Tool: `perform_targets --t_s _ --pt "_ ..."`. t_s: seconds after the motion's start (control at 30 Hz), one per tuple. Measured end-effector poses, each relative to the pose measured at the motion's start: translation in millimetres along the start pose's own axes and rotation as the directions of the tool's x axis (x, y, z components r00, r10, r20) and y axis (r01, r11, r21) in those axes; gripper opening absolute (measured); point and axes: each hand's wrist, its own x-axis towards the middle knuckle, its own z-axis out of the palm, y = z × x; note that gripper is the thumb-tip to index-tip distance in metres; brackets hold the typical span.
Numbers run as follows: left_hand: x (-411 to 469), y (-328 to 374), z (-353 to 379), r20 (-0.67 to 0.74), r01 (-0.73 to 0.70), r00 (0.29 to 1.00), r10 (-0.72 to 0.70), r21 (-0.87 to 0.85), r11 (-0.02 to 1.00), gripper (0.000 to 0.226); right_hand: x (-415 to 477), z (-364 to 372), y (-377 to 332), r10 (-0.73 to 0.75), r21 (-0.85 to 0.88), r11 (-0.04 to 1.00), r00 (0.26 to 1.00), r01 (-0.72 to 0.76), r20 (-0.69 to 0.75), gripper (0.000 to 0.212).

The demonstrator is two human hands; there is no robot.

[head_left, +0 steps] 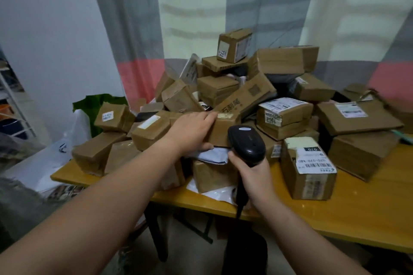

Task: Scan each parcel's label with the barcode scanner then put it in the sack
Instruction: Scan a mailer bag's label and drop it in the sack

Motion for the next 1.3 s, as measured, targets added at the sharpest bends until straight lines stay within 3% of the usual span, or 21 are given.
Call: perform_targets --t_s 0.2,0.37,0.5,0.77,0.83,0.93,1.0,1.03,1.07,1.1,1.13,1.17,1.2,1.23,1.3 --pt "-13.9 -5.6 0.3 -0.180 -0.080 0.980 0.083 0.028 0.996 0.085 0.8 4.7 1.7 0.116 0.181 0.979 0.988 -0.096 -0.105 0.048" --pt "-43.2 -3.3 -7.9 -0.469 -0.144 0.872 0.140 0.027 0.989 0.079 -3.8 -3.1 -13.4 0.121 0.185 0.977 0.989 -0.103 -0.090 0.051" --pt "-71.2 7.2 -12.4 -0.508 -0.175 0.845 0.165 0.029 0.984 0.086 -18.3 -17.9 -38.2 0.113 0.295 0.952 0.989 -0.081 -0.094 0.036" --pt "-120.7 14.1 -1.5 -0.474 -0.347 0.807 0.352 0.103 0.932 0.083 -42.0 -41.8 -62.8 0.256 0.214 0.942 0.966 -0.260 0.043 0.055" --pt "-124.9 16.7 -2.6 -0.462 -0.374 0.799 0.386 0.121 0.920 0.081 -46.6 -43.9 -63.0 0.279 0.224 0.933 0.959 -0.282 0.044 0.049" --pt "-127.1 18.8 -3.7 -0.491 -0.320 0.806 0.330 0.106 0.941 0.080 -50.6 -44.5 -61.5 0.273 0.277 0.926 0.962 -0.257 -0.019 0.037" --pt "-130.9 27.7 -4.1 -0.545 -0.194 0.826 0.147 -0.029 0.981 0.078 -53.0 -40.7 -61.1 0.234 0.339 0.921 0.968 -0.192 -0.087 0.033" --pt "-132.0 34.2 -2.0 -0.563 -0.110 0.826 -0.016 -0.189 0.976 0.075 -52.8 -38.4 -60.0 0.205 0.372 0.916 0.972 -0.151 -0.111 0.033" --pt "-133.8 44.0 -4.6 -0.540 -0.017 0.811 -0.225 -0.406 0.914 0.071 -53.0 -36.1 -59.5 0.171 0.391 0.914 0.977 -0.109 -0.128 0.035" --pt "-133.8 53.0 -3.8 -0.439 0.050 0.786 -0.435 -0.657 0.752 0.065 -53.6 -33.6 -59.7 0.135 0.396 0.916 0.982 -0.072 -0.135 0.041" --pt "-132.6 61.0 -6.2 -0.257 0.061 0.757 -0.601 -0.888 0.456 0.058 -53.8 -31.3 -59.6 0.104 0.396 0.917 0.985 -0.042 -0.138 0.052" --pt "-129.5 67.1 -11.4 -0.017 0.041 0.750 -0.662 -0.997 0.072 0.051 -55.8 -28.9 -61.1 0.081 0.382 0.924 0.987 -0.022 -0.137 0.066" --pt "-126.3 70.6 -14.5 0.202 0.043 0.764 -0.613 -0.963 -0.264 0.047 -55.9 -28.1 -60.8 0.056 0.366 0.931 0.990 -0.004 -0.132 0.075" --pt "-123.2 71.1 -16.7 0.319 0.056 0.779 -0.539 -0.893 -0.447 0.049 -54.6 -27.1 -60.0 0.031 0.347 0.938 0.992 0.014 -0.124 0.074" --pt "-117.6 68.6 -21.6 0.337 0.063 0.788 -0.516 -0.877 -0.476 0.034 -52.0 -26.1 -61.3 -0.017 0.302 0.952 0.996 0.044 -0.090 0.059"
